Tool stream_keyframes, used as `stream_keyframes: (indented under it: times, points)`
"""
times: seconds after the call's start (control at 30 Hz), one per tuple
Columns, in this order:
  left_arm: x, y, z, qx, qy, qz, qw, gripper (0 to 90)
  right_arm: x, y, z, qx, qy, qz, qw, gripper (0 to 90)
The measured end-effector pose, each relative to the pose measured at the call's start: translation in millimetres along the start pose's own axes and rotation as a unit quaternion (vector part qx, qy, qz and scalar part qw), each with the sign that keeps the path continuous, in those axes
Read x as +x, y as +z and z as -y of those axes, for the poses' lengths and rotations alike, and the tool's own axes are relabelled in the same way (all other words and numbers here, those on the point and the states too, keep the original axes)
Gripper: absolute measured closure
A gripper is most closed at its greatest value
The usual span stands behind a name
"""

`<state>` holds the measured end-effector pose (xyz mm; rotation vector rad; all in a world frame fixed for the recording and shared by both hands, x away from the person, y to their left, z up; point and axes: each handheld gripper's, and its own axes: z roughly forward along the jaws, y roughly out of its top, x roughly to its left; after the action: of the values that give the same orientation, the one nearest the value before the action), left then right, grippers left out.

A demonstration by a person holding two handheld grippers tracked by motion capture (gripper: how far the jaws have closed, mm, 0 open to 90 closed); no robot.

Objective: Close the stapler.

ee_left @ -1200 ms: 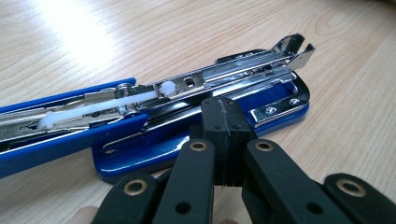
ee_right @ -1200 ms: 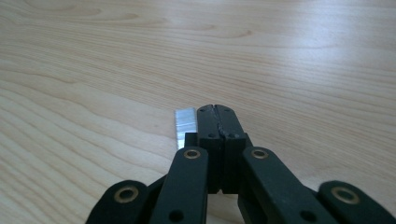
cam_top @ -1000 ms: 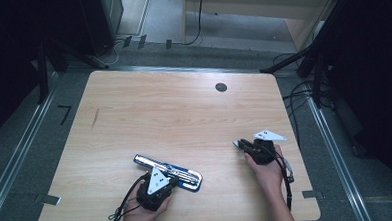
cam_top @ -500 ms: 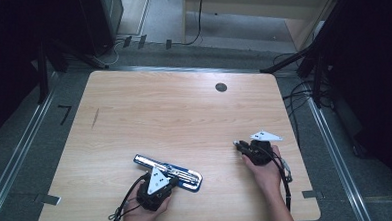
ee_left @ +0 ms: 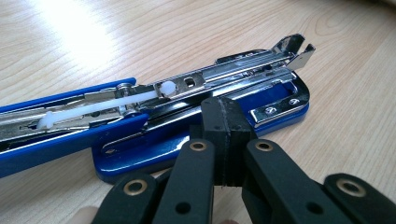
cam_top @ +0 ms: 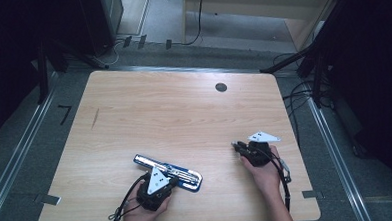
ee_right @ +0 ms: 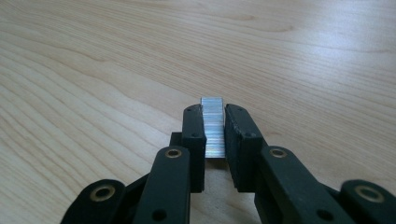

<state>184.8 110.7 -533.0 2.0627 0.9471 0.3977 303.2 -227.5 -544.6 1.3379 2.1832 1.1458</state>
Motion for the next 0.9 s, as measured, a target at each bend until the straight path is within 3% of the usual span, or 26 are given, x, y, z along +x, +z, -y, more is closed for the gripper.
stream_keyframes:
  times: [0.9]
  points:
    - [0.0,0.0,0.0,0.000,0.000,0.000,1.0000,90.0,31.8,-14.2,-6.4,-0.016,-0.042,-0.039,0.9982,79.9]
